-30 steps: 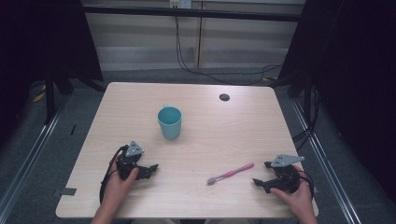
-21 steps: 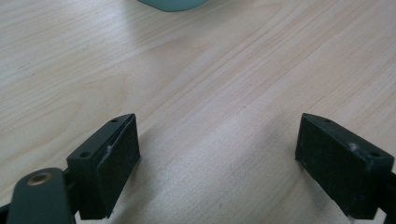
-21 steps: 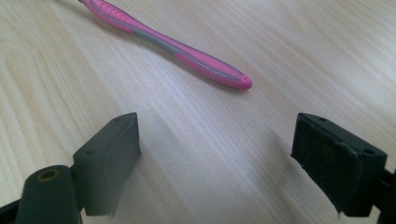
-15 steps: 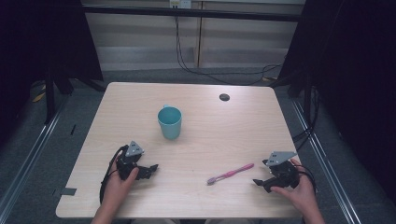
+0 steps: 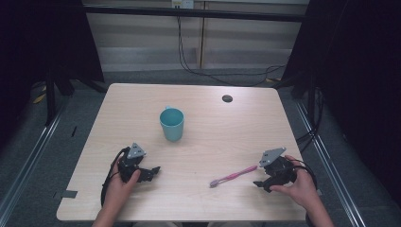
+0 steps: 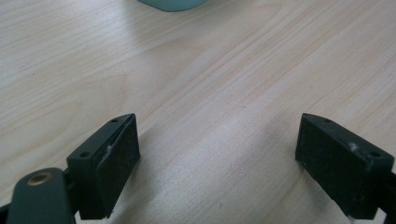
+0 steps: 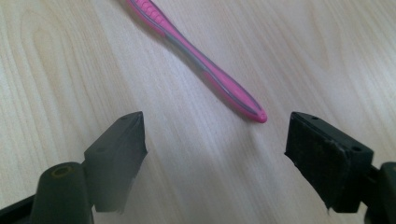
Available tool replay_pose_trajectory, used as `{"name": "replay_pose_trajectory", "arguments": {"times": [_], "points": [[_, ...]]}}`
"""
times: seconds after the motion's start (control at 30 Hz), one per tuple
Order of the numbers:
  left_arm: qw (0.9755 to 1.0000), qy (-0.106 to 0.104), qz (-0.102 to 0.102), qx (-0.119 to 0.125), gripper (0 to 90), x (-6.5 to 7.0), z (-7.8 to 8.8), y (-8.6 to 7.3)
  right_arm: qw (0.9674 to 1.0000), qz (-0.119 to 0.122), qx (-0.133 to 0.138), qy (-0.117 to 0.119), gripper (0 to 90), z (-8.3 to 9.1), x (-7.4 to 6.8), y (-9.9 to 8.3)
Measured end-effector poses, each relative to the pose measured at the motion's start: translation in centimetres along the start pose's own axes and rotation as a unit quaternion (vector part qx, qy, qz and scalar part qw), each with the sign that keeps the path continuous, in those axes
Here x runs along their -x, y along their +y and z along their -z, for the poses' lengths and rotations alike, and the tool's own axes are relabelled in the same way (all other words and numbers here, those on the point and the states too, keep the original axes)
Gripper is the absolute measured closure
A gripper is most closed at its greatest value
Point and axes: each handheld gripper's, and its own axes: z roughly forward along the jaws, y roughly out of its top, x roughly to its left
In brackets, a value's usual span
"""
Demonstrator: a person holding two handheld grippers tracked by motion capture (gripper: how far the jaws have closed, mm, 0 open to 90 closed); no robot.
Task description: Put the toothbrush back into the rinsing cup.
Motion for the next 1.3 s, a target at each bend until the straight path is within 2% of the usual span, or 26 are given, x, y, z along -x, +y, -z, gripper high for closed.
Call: {"name": "replay_pose_trajectory", "arguments": {"times": [0.3, 0.53, 0.6, 0.63, 0.73, 0.9, 1.0, 1.07, 1.1, 1.2, 1.23, 1.27, 1.3], "points": [[1.0000, 0.000, 0.000, 0.000, 13.4, 0.0, 0.0, 0.0, 0.9981, 0.044, -0.043, -0.002, 22.0, -0.1, 0.3, 1.7], [1.0000, 0.000, 0.000, 0.000, 13.4, 0.0, 0.0, 0.0, 0.9948, 0.073, -0.071, -0.003, 23.5, -0.2, 0.4, 2.7], [1.0000, 0.001, -0.001, 0.000, 13.4, 0.0, 0.0, 0.0, 0.9930, 0.085, -0.083, -0.002, 24.3, -0.3, 0.5, 3.1], [1.0000, -0.001, -0.001, 0.000, 13.2, 0.0, 0.0, 0.0, 0.9927, 0.083, -0.087, 0.000, 24.7, -0.3, 0.4, 3.2], [1.0000, -0.001, -0.001, 0.000, 13.1, 0.0, 0.0, 0.0, 0.9895, 0.107, -0.097, 0.002, 27.2, -0.5, 0.6, 3.8], [1.0000, -0.002, 0.001, 0.000, 13.2, 0.0, 0.0, 0.0, 0.9857, 0.126, -0.111, 0.007, 30.4, -0.7, 0.6, 4.7], [1.0000, -0.002, -0.001, 0.000, 13.2, 0.0, 0.0, 0.0, 0.9811, 0.147, -0.126, 0.012, 33.3, -1.1, 0.6, 5.1], [1.0000, -0.001, -0.001, 0.000, 13.2, 0.0, 0.0, 0.0, 0.9793, 0.149, -0.136, 0.015, 35.7, -1.4, 0.5, 5.2], [1.0000, -0.001, -0.002, 0.000, 13.2, 0.0, 0.0, 0.0, 0.9775, 0.161, -0.136, 0.015, 36.3, -1.5, 0.5, 5.3], [1.0000, -0.002, -0.002, 0.000, 13.1, 0.0, 0.0, 0.0, 0.9762, 0.165, -0.140, 0.019, 39.7, -1.7, 0.5, 5.5], [1.0000, -0.003, -0.001, 0.000, 13.0, 0.0, 0.0, 0.0, 0.9745, 0.172, -0.143, 0.021, 40.3, -1.8, 0.6, 5.6], [1.0000, -0.003, 0.000, 0.001, 13.0, 0.0, -0.1, 0.0, 0.9745, 0.168, -0.147, 0.020, 41.2, -1.8, 0.5, 5.6], [1.0000, -0.003, 0.000, 0.001, 12.9, 0.0, -0.1, 0.0, 0.9733, 0.173, -0.149, 0.022, 42.4, -1.9, 0.6, 5.7]]}}
